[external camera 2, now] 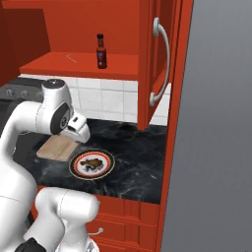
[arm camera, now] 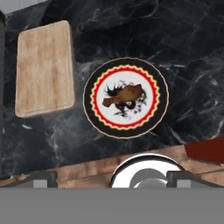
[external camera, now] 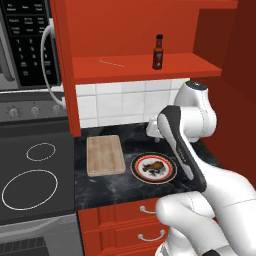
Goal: Pick the chicken drumstick from the plate and place it on the cutting board. Then pick the condiment bottle from the cabinet and place it next to the cutting board.
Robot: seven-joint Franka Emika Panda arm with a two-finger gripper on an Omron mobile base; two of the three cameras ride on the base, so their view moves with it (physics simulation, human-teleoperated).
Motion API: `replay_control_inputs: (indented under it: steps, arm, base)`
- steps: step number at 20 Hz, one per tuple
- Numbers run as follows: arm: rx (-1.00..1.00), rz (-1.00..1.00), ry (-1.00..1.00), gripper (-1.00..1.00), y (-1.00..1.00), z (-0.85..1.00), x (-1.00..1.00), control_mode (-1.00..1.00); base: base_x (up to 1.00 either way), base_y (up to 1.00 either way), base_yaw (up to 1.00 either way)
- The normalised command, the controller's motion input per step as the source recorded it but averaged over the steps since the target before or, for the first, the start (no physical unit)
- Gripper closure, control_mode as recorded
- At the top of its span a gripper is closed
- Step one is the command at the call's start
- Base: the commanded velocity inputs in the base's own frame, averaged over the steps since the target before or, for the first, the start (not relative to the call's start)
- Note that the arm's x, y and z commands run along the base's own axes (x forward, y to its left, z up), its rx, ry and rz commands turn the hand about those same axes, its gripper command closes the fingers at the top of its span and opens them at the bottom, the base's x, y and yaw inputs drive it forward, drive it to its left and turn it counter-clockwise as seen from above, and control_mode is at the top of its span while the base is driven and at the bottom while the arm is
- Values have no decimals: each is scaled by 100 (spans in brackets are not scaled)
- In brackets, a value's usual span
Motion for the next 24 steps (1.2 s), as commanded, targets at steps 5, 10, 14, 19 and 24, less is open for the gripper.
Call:
replay_control_inputs:
  steps: [5, 10, 14, 19, 24]
  arm:
    - [2, -27, 0, -100, 6, -19, 0, -100]
    - [2, -32, 4, -100, 4, -22, 0, -100]
    - [6, -30, 6, -100, 5, -25, 2, -100]
    - [11, -23, 4, -100, 7, -19, 7, -100]
    - [10, -19, 1, -100, 4, -13, 13, -100]
  base:
    - [0, 0, 0]
    - [0, 0, 0]
    - [0, 0, 0]
    - [0, 0, 0]
    - [0, 0, 0]
